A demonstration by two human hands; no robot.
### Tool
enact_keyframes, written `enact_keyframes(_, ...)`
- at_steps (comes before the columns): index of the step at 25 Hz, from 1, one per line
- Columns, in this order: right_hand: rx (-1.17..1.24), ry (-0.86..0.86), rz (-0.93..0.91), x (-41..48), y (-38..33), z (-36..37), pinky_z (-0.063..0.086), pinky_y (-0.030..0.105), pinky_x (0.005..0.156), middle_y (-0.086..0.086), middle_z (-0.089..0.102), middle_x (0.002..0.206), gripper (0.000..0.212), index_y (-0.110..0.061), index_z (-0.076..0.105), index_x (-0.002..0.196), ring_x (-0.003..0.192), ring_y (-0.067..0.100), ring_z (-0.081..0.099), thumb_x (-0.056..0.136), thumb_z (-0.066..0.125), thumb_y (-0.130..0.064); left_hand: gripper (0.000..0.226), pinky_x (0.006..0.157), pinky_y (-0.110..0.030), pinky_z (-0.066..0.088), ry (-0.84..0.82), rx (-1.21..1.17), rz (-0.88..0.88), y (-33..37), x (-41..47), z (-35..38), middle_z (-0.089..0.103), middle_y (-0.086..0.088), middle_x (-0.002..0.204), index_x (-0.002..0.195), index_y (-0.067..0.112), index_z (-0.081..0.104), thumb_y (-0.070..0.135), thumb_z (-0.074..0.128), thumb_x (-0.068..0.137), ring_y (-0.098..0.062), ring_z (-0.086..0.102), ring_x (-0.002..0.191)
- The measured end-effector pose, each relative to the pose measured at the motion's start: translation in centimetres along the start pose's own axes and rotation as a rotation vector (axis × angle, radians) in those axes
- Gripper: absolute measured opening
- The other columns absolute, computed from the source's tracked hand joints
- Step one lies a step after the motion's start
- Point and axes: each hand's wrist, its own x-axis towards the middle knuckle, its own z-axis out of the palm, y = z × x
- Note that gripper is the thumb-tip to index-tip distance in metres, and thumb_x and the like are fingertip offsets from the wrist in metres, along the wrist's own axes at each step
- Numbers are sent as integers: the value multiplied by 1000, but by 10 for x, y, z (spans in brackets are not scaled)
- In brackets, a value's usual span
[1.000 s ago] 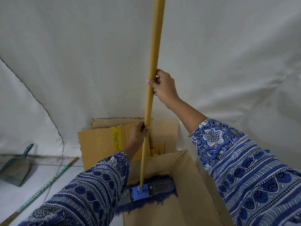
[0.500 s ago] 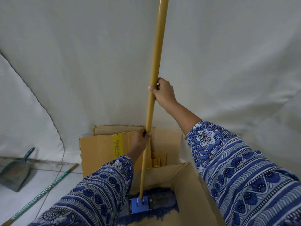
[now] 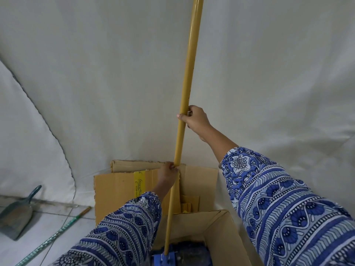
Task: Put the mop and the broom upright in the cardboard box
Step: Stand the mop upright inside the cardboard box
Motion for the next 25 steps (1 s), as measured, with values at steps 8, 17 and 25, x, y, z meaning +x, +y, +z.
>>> enact_keyframes(8, 33, 24, 34, -18, -6, 0, 43, 31, 82, 9, 58, 110, 47, -5, 49, 116, 98, 21, 54, 80, 66, -30, 37, 91, -34, 45, -4, -1, 31, 0, -16, -16, 58, -16, 126, 119, 1, 52, 12, 59, 85, -28, 53, 116)
enact_keyframes(17, 70, 151, 132, -47, -2, 1, 38, 40, 104, 18, 36, 146, 81, -7, 22, 142, 132, 31, 39, 79, 67, -31, 37, 99, -39, 43, 30, 5, 49, -7, -32, -60, 56, -18, 129, 121, 0, 51, 13, 57, 87, -28, 50, 121)
enact_keyframes(25, 5, 630, -219, -104, -58, 128, 38, 26, 78, 18, 52, 116, 40, -1, 44, 115, 107, 31, 50, 84, 59, -21, 30, 93, -35, 45, 172, -21, 25, -70, -56, -218, 61, -19, 122, 115, -2, 57, 9, 56, 87, -30, 56, 113)
